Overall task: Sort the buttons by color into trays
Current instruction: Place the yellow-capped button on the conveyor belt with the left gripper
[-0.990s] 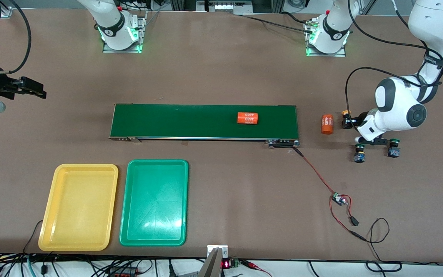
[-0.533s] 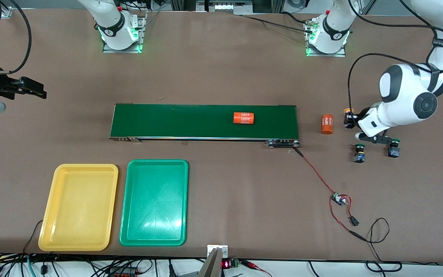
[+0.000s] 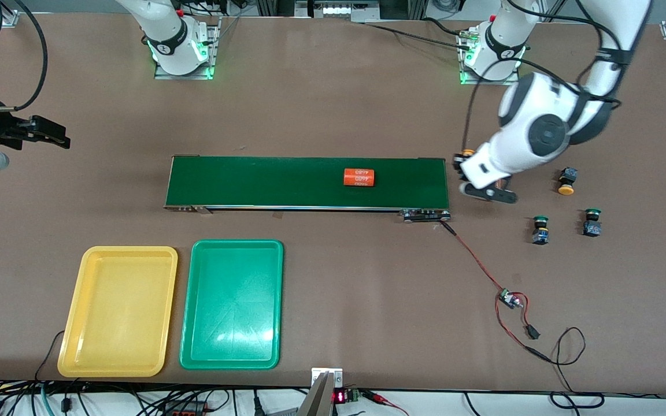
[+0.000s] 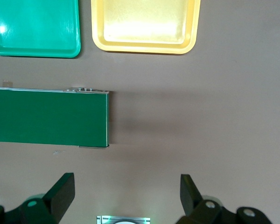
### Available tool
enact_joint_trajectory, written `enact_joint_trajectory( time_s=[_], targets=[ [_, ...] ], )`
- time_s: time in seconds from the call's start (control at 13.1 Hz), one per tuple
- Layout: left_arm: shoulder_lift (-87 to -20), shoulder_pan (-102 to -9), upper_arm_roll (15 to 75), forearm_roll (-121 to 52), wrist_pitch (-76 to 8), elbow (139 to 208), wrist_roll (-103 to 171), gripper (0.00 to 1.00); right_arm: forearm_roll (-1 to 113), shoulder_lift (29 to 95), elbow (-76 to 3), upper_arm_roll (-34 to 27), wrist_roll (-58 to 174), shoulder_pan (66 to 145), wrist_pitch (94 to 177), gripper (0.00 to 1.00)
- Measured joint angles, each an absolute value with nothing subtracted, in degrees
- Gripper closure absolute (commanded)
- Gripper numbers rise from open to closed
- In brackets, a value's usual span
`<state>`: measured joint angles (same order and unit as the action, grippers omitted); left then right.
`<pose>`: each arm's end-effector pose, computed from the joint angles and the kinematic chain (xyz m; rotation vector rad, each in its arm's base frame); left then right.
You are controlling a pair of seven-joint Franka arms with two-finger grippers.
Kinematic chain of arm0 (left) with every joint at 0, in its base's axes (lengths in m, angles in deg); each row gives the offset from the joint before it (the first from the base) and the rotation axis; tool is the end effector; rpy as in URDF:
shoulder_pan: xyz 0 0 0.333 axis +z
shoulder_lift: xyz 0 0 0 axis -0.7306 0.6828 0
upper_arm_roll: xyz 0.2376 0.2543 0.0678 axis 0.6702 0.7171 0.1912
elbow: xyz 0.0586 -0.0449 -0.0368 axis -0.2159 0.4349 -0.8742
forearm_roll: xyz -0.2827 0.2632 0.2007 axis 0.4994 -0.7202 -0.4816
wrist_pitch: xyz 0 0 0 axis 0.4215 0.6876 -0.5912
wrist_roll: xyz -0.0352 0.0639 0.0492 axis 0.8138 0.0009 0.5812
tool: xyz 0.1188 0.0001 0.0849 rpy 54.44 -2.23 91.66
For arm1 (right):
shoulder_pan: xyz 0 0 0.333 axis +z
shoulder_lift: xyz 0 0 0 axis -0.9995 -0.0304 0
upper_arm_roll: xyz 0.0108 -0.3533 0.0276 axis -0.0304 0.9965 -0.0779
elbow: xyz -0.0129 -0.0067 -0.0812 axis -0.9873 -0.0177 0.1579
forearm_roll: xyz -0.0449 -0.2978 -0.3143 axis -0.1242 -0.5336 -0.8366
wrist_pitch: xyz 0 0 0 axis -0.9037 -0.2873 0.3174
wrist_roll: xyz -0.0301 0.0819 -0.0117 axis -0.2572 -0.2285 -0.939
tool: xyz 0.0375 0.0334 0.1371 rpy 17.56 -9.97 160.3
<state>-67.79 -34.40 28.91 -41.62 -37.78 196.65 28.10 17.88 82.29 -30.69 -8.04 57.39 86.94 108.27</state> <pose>0.5292 -0.2115 0.2861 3.0420 -0.2104 -0.3505 0.6023 -0.0268 0.5599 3.1269 0.0582 -0.2237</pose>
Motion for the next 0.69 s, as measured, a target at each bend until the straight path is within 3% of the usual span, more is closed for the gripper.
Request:
enact_joint_trajectory(
  time_s=[0.53,0.69],
  targets=[
    [-59.0,-38.6,28.7,-41.6,-45.0,193.0,20.8,0.99,17.9,82.3,-30.7,-8.0,57.4,87.0,108.4,0.00],
    [-56.6,-38.8,28.7,-41.6,-46.7,192.7,20.8,0.94,17.9,82.3,-30.7,-8.0,57.4,87.0,108.4,0.00]
  ],
)
